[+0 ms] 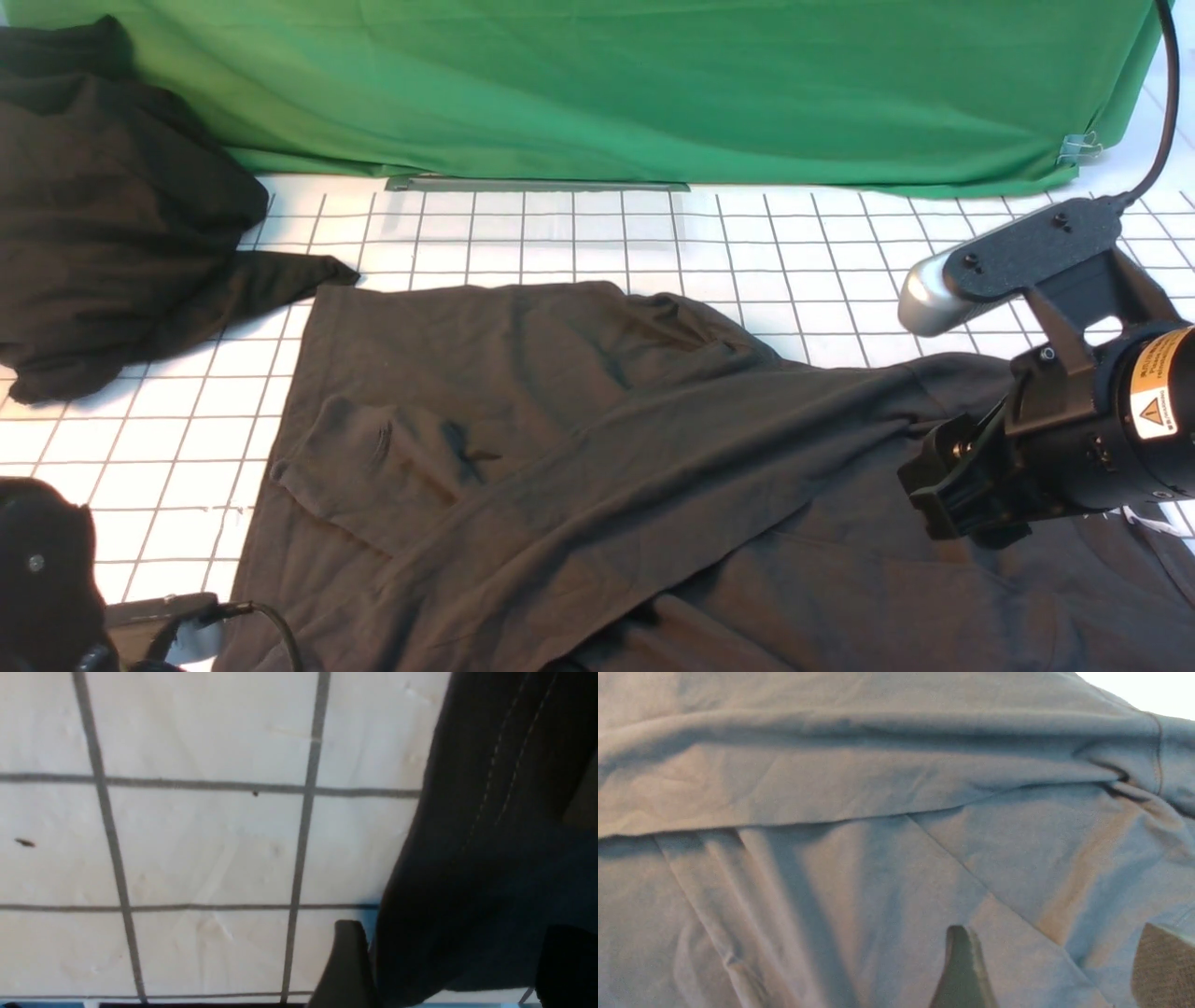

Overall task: Fold a long-sleeved shirt over a white checkered tablecloth.
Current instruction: 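Grasp the near edge of the shirt at its hem and shoulder corners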

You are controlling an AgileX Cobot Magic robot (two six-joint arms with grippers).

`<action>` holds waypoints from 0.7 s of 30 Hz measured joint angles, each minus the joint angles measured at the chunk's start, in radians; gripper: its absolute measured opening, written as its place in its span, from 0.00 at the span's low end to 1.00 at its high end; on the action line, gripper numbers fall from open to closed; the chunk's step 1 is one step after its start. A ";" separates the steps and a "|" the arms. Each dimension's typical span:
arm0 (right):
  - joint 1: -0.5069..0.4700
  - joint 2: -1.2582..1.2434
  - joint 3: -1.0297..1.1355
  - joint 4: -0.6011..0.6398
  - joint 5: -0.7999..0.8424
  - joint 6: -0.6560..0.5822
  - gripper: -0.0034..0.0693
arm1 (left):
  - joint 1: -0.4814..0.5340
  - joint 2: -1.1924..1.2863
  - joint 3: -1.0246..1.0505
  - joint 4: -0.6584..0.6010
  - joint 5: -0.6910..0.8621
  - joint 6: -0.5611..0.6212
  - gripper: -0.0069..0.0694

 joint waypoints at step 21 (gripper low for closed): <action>0.091 0.000 0.071 0.293 0.235 -0.382 0.67 | 0.000 -0.052 -0.144 0.089 0.200 0.050 0.09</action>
